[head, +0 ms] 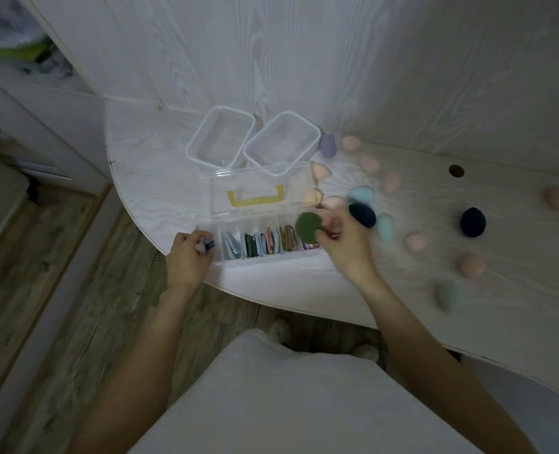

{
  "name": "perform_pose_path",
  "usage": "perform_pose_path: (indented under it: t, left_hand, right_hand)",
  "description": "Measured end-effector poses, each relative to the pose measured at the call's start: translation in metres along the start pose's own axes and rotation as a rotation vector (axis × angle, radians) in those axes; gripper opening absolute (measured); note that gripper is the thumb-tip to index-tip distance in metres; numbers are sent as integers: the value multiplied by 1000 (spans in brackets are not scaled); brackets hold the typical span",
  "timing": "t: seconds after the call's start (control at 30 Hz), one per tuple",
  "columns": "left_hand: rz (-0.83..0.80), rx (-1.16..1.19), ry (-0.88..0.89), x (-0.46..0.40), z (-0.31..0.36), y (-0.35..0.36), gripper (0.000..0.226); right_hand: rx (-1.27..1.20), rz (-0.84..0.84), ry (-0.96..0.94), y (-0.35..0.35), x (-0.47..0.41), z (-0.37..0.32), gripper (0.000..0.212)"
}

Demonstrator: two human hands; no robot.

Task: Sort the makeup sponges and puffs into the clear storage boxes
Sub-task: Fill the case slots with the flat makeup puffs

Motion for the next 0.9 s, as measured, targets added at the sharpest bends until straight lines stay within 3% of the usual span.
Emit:
perform_pose_path:
  t: [0.2, 0.37, 0.57, 0.67, 0.73, 0.9]
  left_hand:
    - [-70, -12, 49, -5, -5, -7, 25]
    - [-53, 18, 101, -8, -11, -9, 27]
    - [-41, 51, 116, -8, -13, -10, 22]
    - [-47, 75, 114, -7, -13, -12, 25]
    - [-50, 80, 122, -7, -13, -13, 28]
    - [-105, 56, 159, -13, -16, -13, 22]
  right_hand:
    - [24, -206, -103, 103, -18, -45, 26]
    - [190, -218, -96, 150, -26, -55, 27]
    - [325, -280, -61, 170, -29, -62, 29]
    - [417, -274, -55, 177, -30, -60, 19]
    - [496, -250, -71, 181, -32, -59, 13]
    - [611, -243, -180, 177, -36, -54, 20]
Point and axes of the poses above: each hand's wrist, its own x-axis away from the middle knuckle, its own y-axis out of the palm, z = x × y, the point moved 1 cm from there along -x, towards the middle knuckle, and after that the axes turned 3 degrees about -z, right-handed, at the moved point
